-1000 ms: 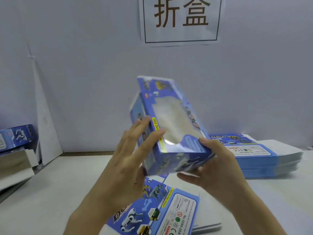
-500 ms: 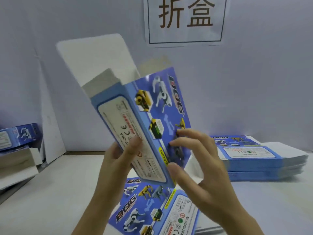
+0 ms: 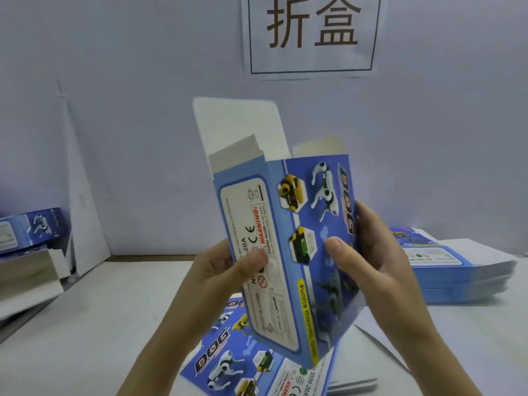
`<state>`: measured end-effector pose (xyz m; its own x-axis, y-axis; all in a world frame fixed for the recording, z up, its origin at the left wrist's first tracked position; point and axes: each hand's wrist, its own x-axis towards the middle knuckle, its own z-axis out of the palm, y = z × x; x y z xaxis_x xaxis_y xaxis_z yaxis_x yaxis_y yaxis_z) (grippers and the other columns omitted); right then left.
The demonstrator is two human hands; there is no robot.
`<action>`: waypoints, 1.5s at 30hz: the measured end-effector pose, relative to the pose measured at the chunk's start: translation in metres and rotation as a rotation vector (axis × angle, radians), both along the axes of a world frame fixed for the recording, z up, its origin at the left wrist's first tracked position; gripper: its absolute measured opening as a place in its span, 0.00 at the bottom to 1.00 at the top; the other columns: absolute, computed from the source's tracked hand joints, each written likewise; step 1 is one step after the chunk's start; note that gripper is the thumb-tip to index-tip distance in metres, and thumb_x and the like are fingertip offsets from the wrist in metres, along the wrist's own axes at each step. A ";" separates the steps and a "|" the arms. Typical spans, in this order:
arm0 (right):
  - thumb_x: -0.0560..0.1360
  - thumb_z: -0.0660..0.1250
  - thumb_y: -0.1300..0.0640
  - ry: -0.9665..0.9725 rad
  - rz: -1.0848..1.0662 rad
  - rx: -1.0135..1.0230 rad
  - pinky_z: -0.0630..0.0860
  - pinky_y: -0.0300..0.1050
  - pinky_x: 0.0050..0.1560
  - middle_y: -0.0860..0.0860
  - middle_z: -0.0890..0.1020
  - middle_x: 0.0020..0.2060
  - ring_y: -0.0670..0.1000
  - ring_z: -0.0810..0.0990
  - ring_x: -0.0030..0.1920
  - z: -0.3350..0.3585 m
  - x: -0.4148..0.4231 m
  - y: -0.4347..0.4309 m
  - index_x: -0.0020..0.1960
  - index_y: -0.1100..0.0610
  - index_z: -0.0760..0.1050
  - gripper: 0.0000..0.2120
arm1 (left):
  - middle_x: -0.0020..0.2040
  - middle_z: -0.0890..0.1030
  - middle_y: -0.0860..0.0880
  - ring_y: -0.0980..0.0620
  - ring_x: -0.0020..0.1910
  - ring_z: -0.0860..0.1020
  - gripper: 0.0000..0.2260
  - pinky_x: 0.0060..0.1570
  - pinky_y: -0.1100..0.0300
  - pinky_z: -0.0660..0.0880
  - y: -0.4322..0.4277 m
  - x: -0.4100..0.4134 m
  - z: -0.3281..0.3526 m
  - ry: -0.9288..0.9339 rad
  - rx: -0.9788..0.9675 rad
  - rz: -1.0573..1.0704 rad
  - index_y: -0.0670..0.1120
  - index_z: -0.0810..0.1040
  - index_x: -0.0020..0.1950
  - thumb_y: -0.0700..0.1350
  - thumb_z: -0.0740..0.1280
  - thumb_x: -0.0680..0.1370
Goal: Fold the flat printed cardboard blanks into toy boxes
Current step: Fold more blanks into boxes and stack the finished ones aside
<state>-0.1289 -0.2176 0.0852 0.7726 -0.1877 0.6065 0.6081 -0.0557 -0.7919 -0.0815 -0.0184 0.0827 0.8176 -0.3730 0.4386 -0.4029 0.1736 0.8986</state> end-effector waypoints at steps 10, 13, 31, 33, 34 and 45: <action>0.63 0.73 0.47 0.004 0.045 0.059 0.81 0.40 0.43 0.46 0.83 0.53 0.49 0.83 0.53 0.002 0.000 0.003 0.63 0.46 0.70 0.30 | 0.45 0.86 0.51 0.52 0.42 0.84 0.04 0.35 0.64 0.78 -0.002 0.001 0.000 -0.032 -0.122 0.099 0.58 0.84 0.44 0.53 0.72 0.70; 0.64 0.76 0.50 -0.003 -0.011 0.062 0.81 0.39 0.41 0.45 0.83 0.53 0.49 0.83 0.53 0.001 0.001 0.005 0.62 0.44 0.70 0.29 | 0.52 0.84 0.53 0.54 0.48 0.83 0.14 0.38 0.65 0.79 -0.007 -0.002 0.000 -0.089 -0.131 0.103 0.61 0.80 0.57 0.57 0.70 0.72; 0.73 0.67 0.52 -0.208 -0.265 -0.111 0.75 0.35 0.52 0.42 0.79 0.51 0.47 0.80 0.54 -0.007 0.003 0.016 0.66 0.41 0.64 0.24 | 0.34 0.80 0.64 0.65 0.36 0.79 0.04 0.37 0.76 0.71 -0.011 -0.002 -0.009 -0.261 0.079 0.246 0.59 0.80 0.45 0.53 0.66 0.74; 0.72 0.66 0.46 -0.183 -0.219 -0.045 0.75 0.33 0.50 0.42 0.80 0.49 0.43 0.80 0.52 -0.005 0.003 0.013 0.63 0.42 0.68 0.19 | 0.43 0.82 0.60 0.58 0.43 0.81 0.15 0.42 0.69 0.75 -0.009 0.000 -0.010 -0.279 0.131 0.188 0.53 0.77 0.61 0.49 0.69 0.75; 0.71 0.64 0.43 -0.162 -0.191 -0.004 0.74 0.31 0.47 0.40 0.81 0.46 0.40 0.80 0.48 -0.004 0.003 0.011 0.58 0.44 0.71 0.16 | 0.51 0.81 0.58 0.55 0.50 0.81 0.28 0.46 0.63 0.77 -0.009 0.003 -0.011 -0.286 0.165 0.169 0.55 0.70 0.70 0.48 0.74 0.72; 0.71 0.59 0.30 0.307 0.240 0.313 0.80 0.42 0.41 0.54 0.85 0.50 0.52 0.85 0.47 -0.010 0.012 -0.010 0.57 0.51 0.81 0.29 | 0.61 0.74 0.59 0.59 0.59 0.76 0.51 0.51 0.63 0.78 -0.009 0.027 -0.036 -0.039 0.421 0.013 0.70 0.52 0.67 0.59 0.80 0.53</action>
<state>-0.1167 -0.2276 0.0755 0.9503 -0.1193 0.2877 0.3112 0.3261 -0.8926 -0.0550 -0.0271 0.0469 0.8092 -0.5160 0.2809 -0.4378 -0.2108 0.8740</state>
